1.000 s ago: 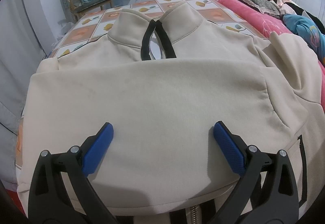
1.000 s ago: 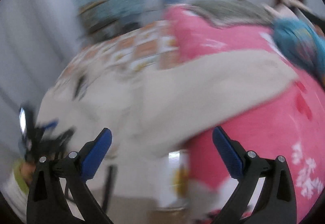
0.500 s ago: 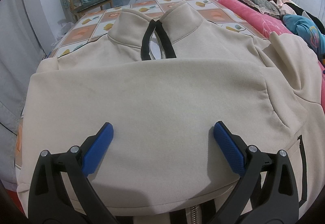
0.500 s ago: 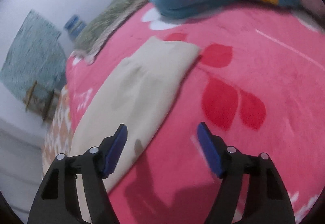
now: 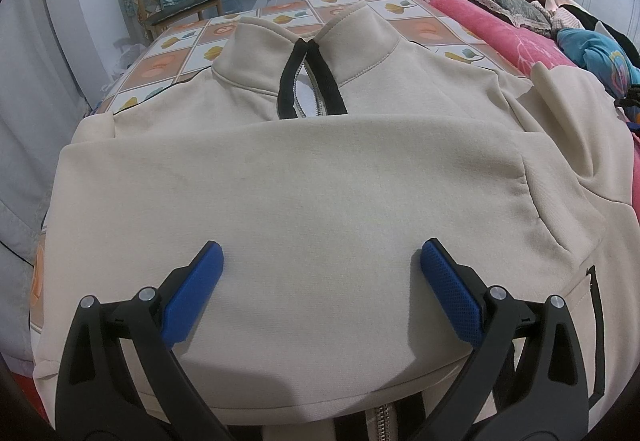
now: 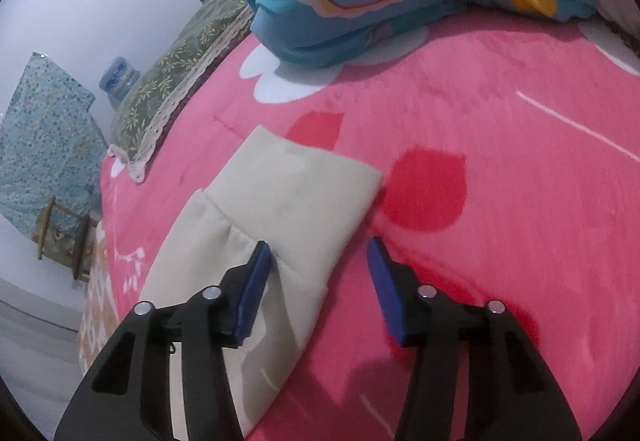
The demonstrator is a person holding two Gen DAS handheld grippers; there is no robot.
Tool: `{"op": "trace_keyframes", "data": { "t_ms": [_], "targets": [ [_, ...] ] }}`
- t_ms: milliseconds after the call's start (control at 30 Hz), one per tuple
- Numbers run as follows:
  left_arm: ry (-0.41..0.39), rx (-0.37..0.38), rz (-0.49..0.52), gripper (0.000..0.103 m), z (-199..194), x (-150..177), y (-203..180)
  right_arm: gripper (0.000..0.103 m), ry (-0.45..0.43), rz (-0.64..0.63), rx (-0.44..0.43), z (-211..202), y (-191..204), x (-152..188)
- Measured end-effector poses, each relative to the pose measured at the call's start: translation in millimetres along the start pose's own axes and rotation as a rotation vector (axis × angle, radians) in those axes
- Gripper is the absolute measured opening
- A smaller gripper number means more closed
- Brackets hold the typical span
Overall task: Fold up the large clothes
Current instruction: 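Grasp the remaining sleeve cuff with the right gripper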
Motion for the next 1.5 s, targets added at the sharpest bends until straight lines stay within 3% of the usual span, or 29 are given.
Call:
{"op": "trace_keyframes", "data": {
  "t_ms": [67, 167, 300, 433, 533, 600, 633, 667, 700, 1067, 1333, 1400, 1500],
  "targets": [
    [0.000, 0.000, 0.000, 0.096, 0, 0, 0, 0.027, -0.016, -0.024, 0.026, 1, 2, -2],
    [0.000, 0.000, 0.000, 0.096, 0, 0, 0, 0.013, -0.033, -0.004, 0.028, -4, -1, -6],
    [0.000, 0.000, -0.001, 0.096, 0, 0, 0, 0.008, -0.073, -0.001, -0.003, -19, 5, -13],
    [0.000, 0.000, -0.001, 0.096, 0, 0, 1, 0.007, -0.096, -0.044, -0.019, -37, 16, -19],
    [0.000, 0.000, -0.001, 0.096, 0, 0, 1, 0.009, -0.065, -0.026, -0.006, -35, 14, -20],
    [0.000, 0.000, -0.001, 0.096, 0, 0, 0, 0.019, -0.024, 0.029, -0.006, -27, 8, -17],
    [0.000, 0.000, -0.001, 0.096, 0, 0, 0, 0.036, -0.007, 0.047, -0.002, -23, 7, -15],
    [0.000, 0.000, -0.001, 0.096, 0, 0, 0, 0.045, 0.001, 0.066, 0.007, -20, 3, -13],
    [0.000, 0.000, -0.001, 0.096, 0, 0, 0, 0.046, 0.003, 0.076, 0.010, -18, 0, -11],
    [0.000, 0.000, -0.001, 0.096, 0, 0, 1, 0.046, 0.060, 0.232, -0.043, -1, -18, -2],
    [0.000, 0.000, -0.001, 0.096, 0, 0, 0, 0.054, 0.054, 0.305, -0.096, 6, -14, -6],
    [0.000, 0.000, -0.001, 0.096, 0, 0, 0, 0.050, 0.048, 0.268, -0.094, 6, -9, -5],
    [0.000, -0.001, -0.001, 0.096, 0, 0, 0, 0.026, 0.046, 0.214, -0.052, 6, -7, -3]
  ]
}}
Point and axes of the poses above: each gripper's, at about its wrist camera, not at the fingertips, and z roughly the way its jaws point, y to its left, x to its underside, the point moved 7 cm from there along z, roughly the way its jaws point, and after that the axes turned 15 degrees about -y, right-handed, at the moved point
